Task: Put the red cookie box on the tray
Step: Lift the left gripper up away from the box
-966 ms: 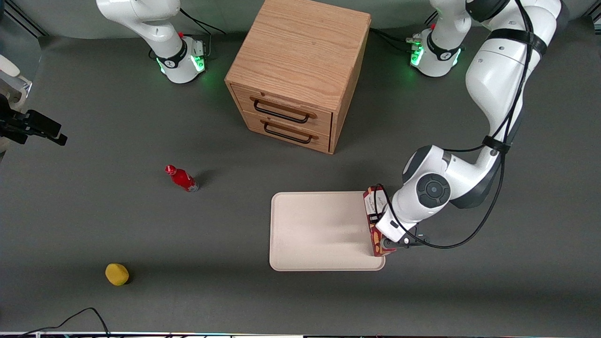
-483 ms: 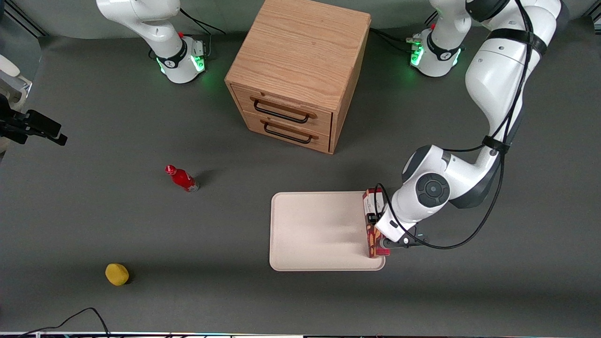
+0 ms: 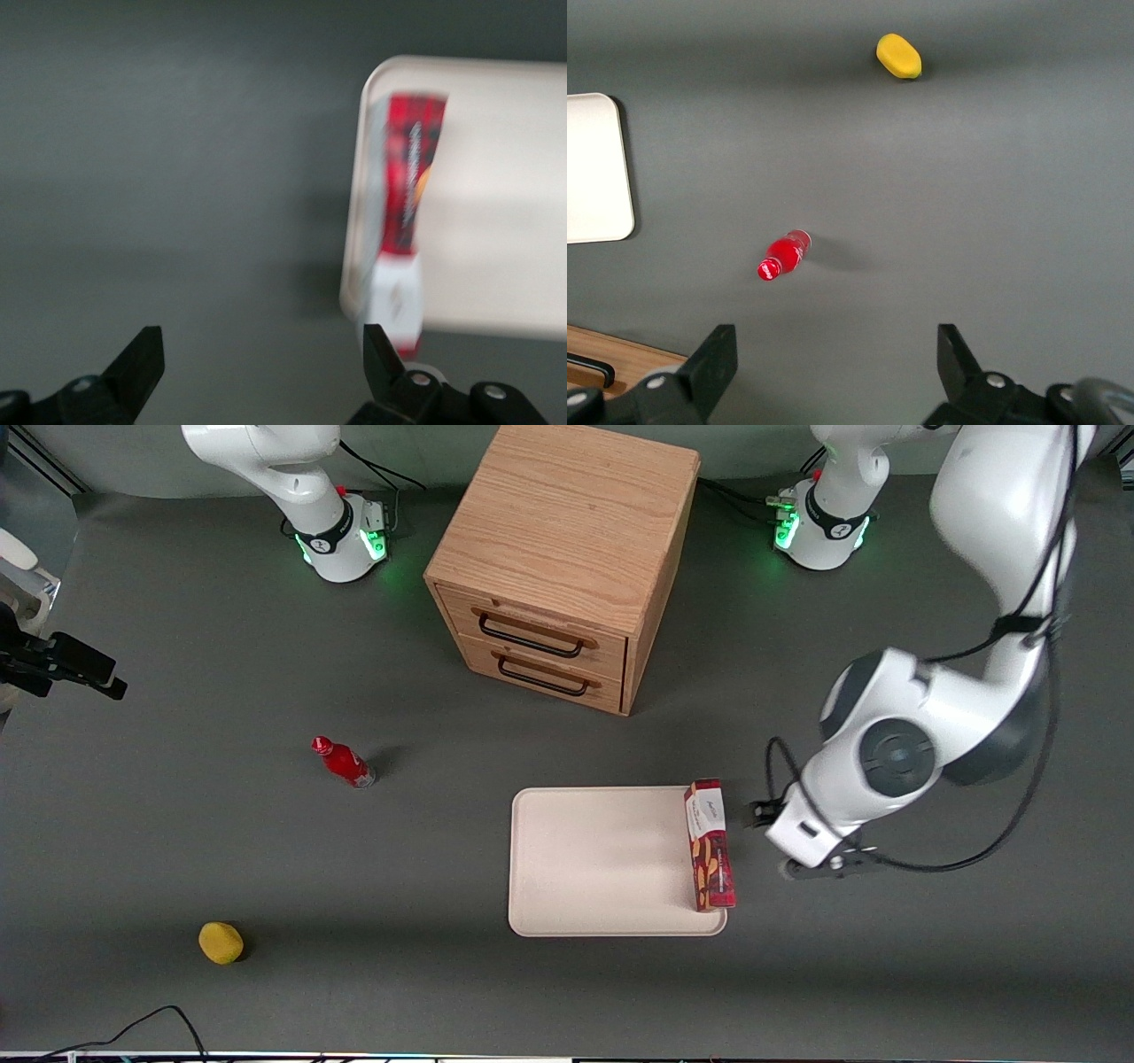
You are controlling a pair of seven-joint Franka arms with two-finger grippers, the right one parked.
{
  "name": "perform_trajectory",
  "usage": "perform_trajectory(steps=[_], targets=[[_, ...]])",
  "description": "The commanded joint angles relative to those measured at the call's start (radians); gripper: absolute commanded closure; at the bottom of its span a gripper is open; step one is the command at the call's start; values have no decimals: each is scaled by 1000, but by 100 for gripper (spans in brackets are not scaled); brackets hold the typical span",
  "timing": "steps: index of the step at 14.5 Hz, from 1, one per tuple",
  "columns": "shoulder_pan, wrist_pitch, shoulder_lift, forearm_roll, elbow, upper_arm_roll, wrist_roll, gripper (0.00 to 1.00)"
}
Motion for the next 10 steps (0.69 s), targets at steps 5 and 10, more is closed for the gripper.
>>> perform_trajectory(steps=[5,10], targets=[[14,-283,-419,-192,-172,332,478,0],[11,-364,-391,-223,-45,359,500,0]])
